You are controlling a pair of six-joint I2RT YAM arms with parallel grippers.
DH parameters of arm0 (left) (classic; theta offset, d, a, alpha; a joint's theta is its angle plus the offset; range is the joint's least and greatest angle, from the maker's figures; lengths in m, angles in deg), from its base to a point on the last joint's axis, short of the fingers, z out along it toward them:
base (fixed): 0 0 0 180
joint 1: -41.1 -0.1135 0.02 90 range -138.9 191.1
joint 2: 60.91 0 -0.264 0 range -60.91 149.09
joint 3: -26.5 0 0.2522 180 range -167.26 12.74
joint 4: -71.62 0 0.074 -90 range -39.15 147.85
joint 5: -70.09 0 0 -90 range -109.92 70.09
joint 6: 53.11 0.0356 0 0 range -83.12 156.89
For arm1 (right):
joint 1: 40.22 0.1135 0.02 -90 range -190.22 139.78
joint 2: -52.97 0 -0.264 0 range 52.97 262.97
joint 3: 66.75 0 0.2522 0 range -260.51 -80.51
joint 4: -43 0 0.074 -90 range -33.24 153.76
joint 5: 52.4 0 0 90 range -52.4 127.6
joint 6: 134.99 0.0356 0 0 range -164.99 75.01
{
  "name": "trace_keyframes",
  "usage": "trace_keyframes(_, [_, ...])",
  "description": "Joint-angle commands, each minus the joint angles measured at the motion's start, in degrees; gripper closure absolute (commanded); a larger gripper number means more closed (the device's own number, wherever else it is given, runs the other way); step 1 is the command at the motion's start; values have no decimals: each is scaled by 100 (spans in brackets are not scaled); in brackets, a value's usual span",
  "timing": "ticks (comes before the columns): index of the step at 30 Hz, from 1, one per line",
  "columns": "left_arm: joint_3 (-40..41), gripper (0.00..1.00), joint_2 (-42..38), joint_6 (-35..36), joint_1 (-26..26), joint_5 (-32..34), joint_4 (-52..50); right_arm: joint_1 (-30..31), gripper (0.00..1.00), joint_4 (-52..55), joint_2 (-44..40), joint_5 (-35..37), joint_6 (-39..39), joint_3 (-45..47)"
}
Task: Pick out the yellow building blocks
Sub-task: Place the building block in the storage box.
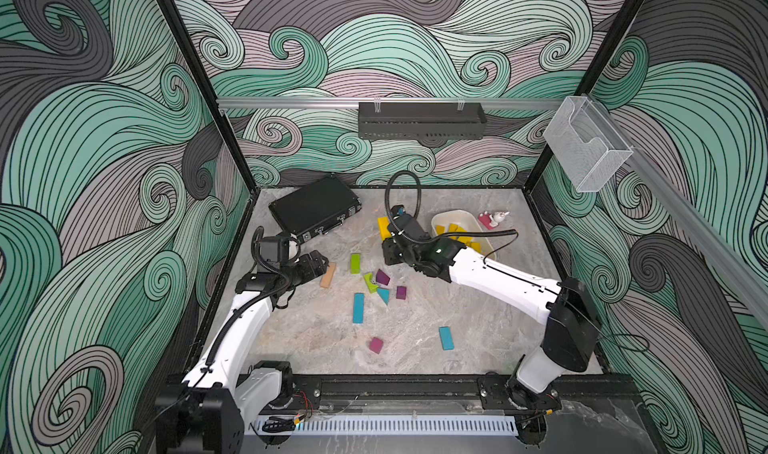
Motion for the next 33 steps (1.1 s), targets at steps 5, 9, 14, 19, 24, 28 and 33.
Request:
trace_keyframes(5, [-1014,12,1013,-183,869,125,666,-1244,87,-122,-548,-163,-435,567])
trace_keyframes(9, [-1592,12,1824,-164,1274,-7,750,-1933,88,-198,-584,-497,-286,811])
trace_keyframes(14, [-2166,12,2707,-129,1744,-125,906,-2555,88,-331,-491,-583,-194,964])
trace_keyframes(19, [-2762,13,3435,-176,2230,-142,933,-2983,88,-430,-360,-785,-99,989])
trace_keyframes(24, [-3470,13,4135,-155,2733,-233,888,-3343,88,-431,-196,-812,-231,1118])
trace_keyframes(28, [-4124,13,4752,-73,3072,-373,679,-3654,88,-363,-25,-1001,-326,1152])
trace_keyframes(33, [-4684,13,5398,-87,3346,-645,550,-3906,87,-350,196,-1157,-476,1136])
